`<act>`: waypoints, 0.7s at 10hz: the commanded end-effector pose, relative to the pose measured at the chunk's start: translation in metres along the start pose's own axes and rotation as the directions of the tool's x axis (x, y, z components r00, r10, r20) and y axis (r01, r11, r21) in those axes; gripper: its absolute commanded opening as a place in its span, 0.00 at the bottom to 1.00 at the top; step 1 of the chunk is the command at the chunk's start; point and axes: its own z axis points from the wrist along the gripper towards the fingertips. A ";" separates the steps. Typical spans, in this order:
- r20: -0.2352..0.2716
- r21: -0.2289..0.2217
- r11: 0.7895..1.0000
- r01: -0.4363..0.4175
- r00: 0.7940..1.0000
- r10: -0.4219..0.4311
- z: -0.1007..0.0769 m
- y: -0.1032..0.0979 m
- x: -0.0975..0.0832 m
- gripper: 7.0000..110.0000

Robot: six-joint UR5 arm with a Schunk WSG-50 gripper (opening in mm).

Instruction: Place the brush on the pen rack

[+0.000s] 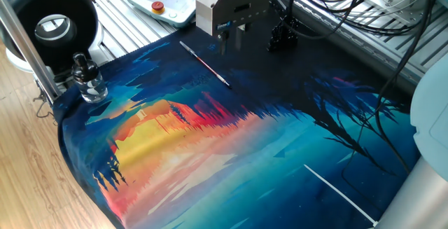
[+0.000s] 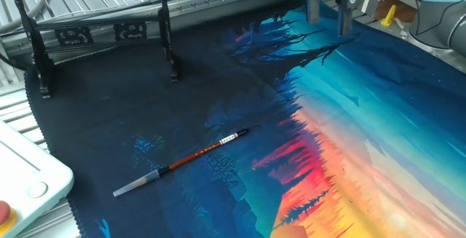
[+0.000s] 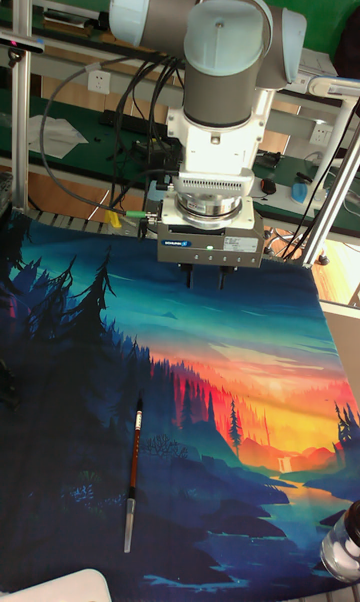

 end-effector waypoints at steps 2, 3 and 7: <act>-0.001 0.000 0.999 -0.041 0.999 0.041 -0.001 0.000 0.000 0.00; -0.003 -0.004 0.999 -0.031 1.000 0.031 0.001 0.001 0.000 0.00; -0.023 -0.049 0.998 0.030 0.999 -0.031 0.000 0.015 0.005 0.00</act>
